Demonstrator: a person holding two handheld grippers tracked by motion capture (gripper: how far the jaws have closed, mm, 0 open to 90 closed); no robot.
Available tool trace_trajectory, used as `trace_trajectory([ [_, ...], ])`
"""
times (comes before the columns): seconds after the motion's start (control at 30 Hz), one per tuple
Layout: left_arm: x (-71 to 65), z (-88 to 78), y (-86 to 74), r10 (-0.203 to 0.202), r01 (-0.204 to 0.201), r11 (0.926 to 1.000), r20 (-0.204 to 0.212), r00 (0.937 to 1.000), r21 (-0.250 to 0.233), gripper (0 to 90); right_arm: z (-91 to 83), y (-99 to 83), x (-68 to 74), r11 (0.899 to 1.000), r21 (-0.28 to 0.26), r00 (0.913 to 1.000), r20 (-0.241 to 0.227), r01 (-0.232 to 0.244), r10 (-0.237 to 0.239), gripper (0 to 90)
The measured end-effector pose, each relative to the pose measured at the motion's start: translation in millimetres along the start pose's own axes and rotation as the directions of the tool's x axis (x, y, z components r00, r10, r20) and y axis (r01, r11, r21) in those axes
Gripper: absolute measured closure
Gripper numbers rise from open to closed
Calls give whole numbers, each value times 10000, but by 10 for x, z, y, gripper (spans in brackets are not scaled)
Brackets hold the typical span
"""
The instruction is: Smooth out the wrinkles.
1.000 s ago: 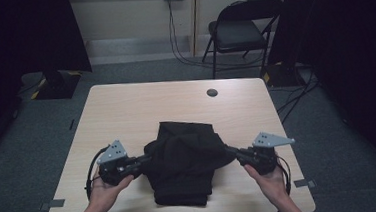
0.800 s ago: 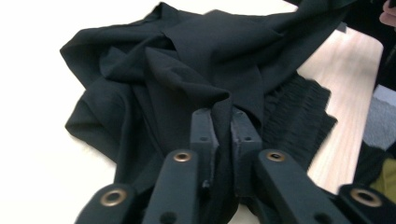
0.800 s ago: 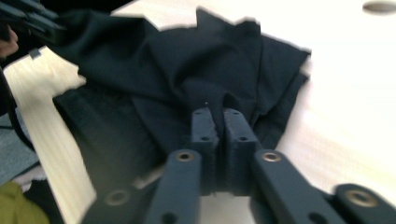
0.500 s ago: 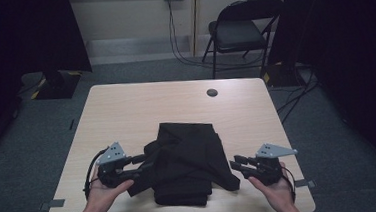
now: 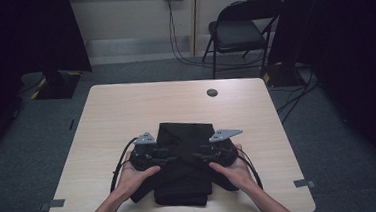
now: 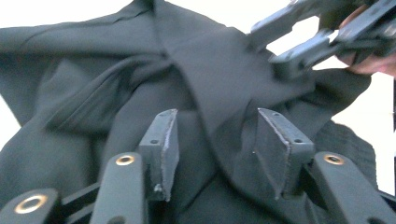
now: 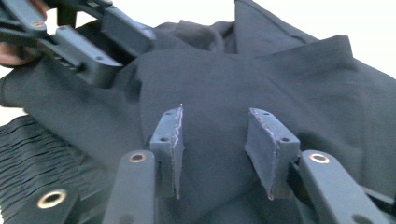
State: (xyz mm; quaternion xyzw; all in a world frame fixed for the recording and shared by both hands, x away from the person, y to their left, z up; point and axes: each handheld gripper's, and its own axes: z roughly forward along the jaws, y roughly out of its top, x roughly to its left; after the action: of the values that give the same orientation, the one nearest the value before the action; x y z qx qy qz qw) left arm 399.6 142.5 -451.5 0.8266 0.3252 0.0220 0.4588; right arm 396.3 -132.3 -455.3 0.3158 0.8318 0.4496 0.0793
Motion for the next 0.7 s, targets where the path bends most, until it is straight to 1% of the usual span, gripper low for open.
trace_trajectory([
  [0.03, 3, 30, 43, 15, -16, 10000, -140, 9999, -54, 487, -7, -8, -1, 10000, -26, 10000, -22, -25, 25, 579],
  [0.07, 12, 50, 69, -37, 35, 9999, -110, 9999, -161, 482, -26, -13, -5, 10000, -58, 10000, 49, -31, 32, 586],
  [0.1, 30, 98, 118, -73, 73, 10000, -175, 9998, 17, 482, -47, -15, -10, 10000, -94, 9999, 102, -11, 12, 590],
  [0.13, 44, 157, 156, -53, 64, 9997, -456, 9989, 245, 482, -95, -20, -27, 9998, -193, 9999, 145, -16, 19, 594],
  [0.17, 55, 188, 167, -115, 127, 9996, -471, 9988, 245, 484, -145, -30, -54, 9994, -336, 9997, 208, -106, 113, 596],
  [0.2, 77, 231, 170, -259, 266, 9992, -222, 9994, 303, 520, -176, -38, -73, 9991, -391, 9995, 287, -152, 163, 598],
  [0.23, 93, 276, 163, -375, 370, 9983, 95, 9993, 449, 612, -213, -52, -101, 9985, -491, 9989, 386, -250, 269, 599],
  [0.27, 87, 310, 153, -291, 289, 9976, 32, 9996, 635, 703, -243, -70, -133, 9979, -549, 9983, 451, -351, 376, 600],
  [0.3, 74, 325, 145, -191, 181, 9976, 139, 9997, 666, 825, -266, -87, -158, 9975, -555, 9976, 528, -427, 456, 599],
  [0.33, 62, 314, 141, -150, 132, 9983, 318, 9994, 564, 891, -284, -105, -178, 9973, -569, 9970, 597, -455, 489, 599],
  [0.37, 47, 295, 145, -39, 28, 9986, 220, 9998, 521, 897, -302, -121, -194, 9970, -589, 9966, 620, -506, 543, 599],
  [0.4, 14, 240, 159, 147, -150, 9989, 81, 9999, 448, 898, -313, -131, -202, 9968, -605, 9964, 642, -516, 555, 599],
  [0.43, -17, 171, 174, 195, -195, 9995, 1, 9998, 237, 899, -331, -141, -211, 9964, -661, 9959, 702, -524, 571, 601],
  [0.47, -56, 74, 195, 165, -165, 9998, 18, 9999, -86, 899, -345, -140, -219, 9959, -718, 9955, 735, -553, 606, 602],
  [0.5, -100, -36, 214, 103, -93, 9985, 175, 9998, -530, 898, -358, -135, -224, 9956, -768, 9953, 757, -546, 604, 603],
  [0.53, -179, -173, 230, 324, -307, 9956, 177, 9993, -886, 898, -374, -127, -225, 9947, -872, 9949, 807, -537, 608, 603],
  [0.57, -245, -280, 229, 600, -600, 9934, -32, 9982, -973, 899, -390, -113, -222, 9936, -986, 9945, 837, -546, 630, 603],
  [0.6, -285, -354, 215, 631, -627, 9924, 0, 9980, -1055, 898, -397, -101, -216, 9938, -998, 9947, 846, -499, 584, 602],
  [0.63, -335, -450, 182, 744, -733, 9906, 58, 9972, -1155, 899, -402, -94, -207, 9938, -1009, 9945, 889, -457, 547, 603],
  [0.67, -400, -559, 123, 989, -1000, 9875, -152, 9950, -1220, 899, -405, -87, -197, 9935, -1058, 9944, 914, -424, 521, 602],
  [0.7, -429, -613, 78, 937, -949, 9877, -152, 9955, -1243, 899, -401, -83, -182, 9936, -1045, 9949, 872, -424, 516, 601],
])
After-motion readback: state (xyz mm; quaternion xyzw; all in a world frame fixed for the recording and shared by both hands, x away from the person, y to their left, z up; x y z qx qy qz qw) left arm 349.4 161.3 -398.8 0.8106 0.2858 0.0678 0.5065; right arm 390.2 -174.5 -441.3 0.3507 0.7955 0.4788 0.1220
